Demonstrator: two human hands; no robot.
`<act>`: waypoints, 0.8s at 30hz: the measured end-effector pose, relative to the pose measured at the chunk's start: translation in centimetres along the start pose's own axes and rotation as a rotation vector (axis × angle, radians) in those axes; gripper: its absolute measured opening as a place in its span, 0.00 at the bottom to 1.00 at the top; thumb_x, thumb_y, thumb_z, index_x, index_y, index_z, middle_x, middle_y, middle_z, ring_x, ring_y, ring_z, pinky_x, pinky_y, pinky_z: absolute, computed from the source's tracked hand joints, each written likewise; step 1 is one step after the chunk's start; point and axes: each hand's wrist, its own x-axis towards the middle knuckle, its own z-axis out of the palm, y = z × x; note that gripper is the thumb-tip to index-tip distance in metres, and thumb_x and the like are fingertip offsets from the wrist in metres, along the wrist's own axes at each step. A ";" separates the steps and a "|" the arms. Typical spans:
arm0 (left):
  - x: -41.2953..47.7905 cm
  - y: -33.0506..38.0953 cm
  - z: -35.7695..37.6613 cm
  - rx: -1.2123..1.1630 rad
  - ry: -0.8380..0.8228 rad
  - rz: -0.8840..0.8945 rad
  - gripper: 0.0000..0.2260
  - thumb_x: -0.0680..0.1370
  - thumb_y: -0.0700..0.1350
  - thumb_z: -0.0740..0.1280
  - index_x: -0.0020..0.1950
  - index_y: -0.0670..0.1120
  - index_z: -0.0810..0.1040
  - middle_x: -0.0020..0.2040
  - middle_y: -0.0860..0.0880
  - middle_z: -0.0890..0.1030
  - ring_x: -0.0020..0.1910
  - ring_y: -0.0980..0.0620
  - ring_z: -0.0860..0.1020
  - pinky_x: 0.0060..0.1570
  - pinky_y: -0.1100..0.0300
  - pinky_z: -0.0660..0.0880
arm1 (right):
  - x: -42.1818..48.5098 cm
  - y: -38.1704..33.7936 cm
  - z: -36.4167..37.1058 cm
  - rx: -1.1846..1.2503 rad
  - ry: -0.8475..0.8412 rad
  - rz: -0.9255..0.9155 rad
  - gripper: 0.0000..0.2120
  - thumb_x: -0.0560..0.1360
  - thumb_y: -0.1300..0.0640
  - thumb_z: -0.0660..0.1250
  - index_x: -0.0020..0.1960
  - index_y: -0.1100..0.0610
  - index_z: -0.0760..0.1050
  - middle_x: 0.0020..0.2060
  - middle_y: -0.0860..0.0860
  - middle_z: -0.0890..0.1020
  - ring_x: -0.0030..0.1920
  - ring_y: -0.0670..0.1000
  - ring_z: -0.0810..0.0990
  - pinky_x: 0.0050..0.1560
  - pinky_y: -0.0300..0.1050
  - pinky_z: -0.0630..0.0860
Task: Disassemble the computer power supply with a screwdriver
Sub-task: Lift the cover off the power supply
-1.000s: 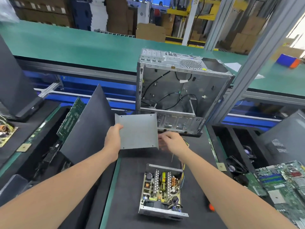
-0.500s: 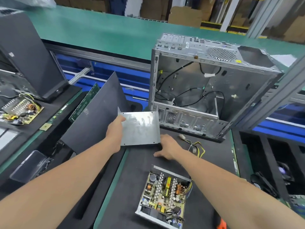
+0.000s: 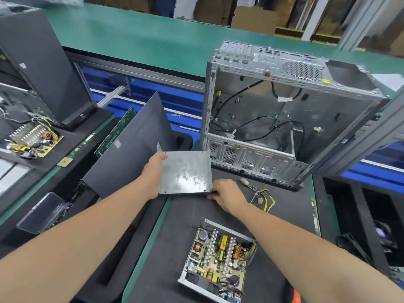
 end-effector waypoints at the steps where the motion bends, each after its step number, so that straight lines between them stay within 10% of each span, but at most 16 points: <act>1: 0.0 0.0 0.0 0.001 0.001 -0.004 0.27 0.76 0.58 0.65 0.74 0.50 0.73 0.66 0.45 0.80 0.62 0.40 0.80 0.67 0.41 0.75 | 0.1 0.0 0.1 0.012 0.003 -0.006 0.09 0.78 0.56 0.72 0.56 0.57 0.86 0.53 0.53 0.85 0.58 0.57 0.80 0.59 0.48 0.74; 15: 0.3 -0.3 -0.4 0.048 -0.025 -0.084 0.21 0.75 0.57 0.66 0.66 0.49 0.77 0.56 0.45 0.85 0.47 0.43 0.86 0.34 0.55 0.80 | -1.6 1.0 0.7 0.110 -0.024 0.143 0.03 0.80 0.63 0.68 0.51 0.56 0.78 0.50 0.53 0.79 0.52 0.56 0.79 0.48 0.44 0.70; 24: 1.7 -1.9 1.7 0.283 -0.051 -0.005 0.25 0.77 0.57 0.68 0.69 0.45 0.72 0.67 0.43 0.77 0.64 0.40 0.78 0.69 0.41 0.74 | -4.7 3.3 -0.8 0.075 -0.044 0.346 0.03 0.79 0.60 0.70 0.51 0.55 0.78 0.51 0.55 0.80 0.52 0.57 0.80 0.49 0.47 0.74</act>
